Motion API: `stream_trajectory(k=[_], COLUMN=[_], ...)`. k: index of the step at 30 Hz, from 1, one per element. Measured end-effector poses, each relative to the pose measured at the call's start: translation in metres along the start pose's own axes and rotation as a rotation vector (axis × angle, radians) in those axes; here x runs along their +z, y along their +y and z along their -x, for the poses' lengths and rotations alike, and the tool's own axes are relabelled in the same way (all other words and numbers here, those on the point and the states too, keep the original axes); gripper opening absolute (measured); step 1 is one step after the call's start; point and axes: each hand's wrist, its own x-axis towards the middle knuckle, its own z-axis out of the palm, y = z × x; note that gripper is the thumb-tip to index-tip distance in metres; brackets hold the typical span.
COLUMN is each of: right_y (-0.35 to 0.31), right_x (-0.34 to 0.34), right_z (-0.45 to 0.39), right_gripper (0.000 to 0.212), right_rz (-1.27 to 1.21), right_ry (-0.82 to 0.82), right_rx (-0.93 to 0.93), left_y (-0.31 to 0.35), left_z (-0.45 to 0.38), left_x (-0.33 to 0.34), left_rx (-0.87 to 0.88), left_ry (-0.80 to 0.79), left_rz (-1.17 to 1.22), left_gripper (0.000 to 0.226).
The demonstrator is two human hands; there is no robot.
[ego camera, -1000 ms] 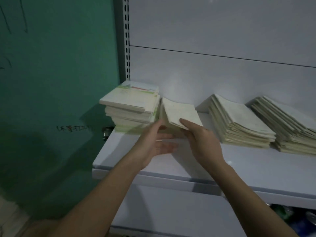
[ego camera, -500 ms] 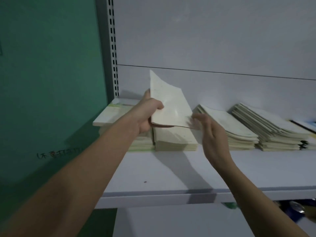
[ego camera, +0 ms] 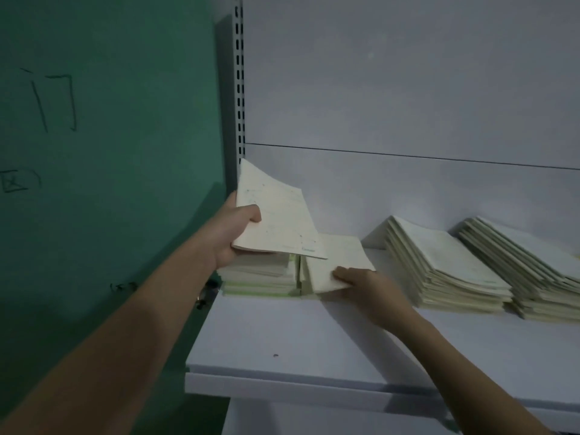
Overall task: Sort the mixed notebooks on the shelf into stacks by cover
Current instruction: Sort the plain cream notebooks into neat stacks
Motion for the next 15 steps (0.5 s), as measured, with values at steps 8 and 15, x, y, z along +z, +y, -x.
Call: stream_trajectory(k=[8,15], right_y=[-0.007,-0.061], right_x=[-0.051,-0.038], right_z=[-0.015,0.001], right_gripper=[0.029,0.044], right_rz=[-0.633,-0.338], right_ry=[0.513,0.183], right_rx=[0.210,-0.219], left_y=[-0.015,-0.026], left_z=[0.007,0.012], left_x=[0.013,0.051], left_rx=[-0.007,-0.077], left_ry=[0.044,-0.056], left_rz=[0.010,0.204], left_gripper=[0.047,0.039])
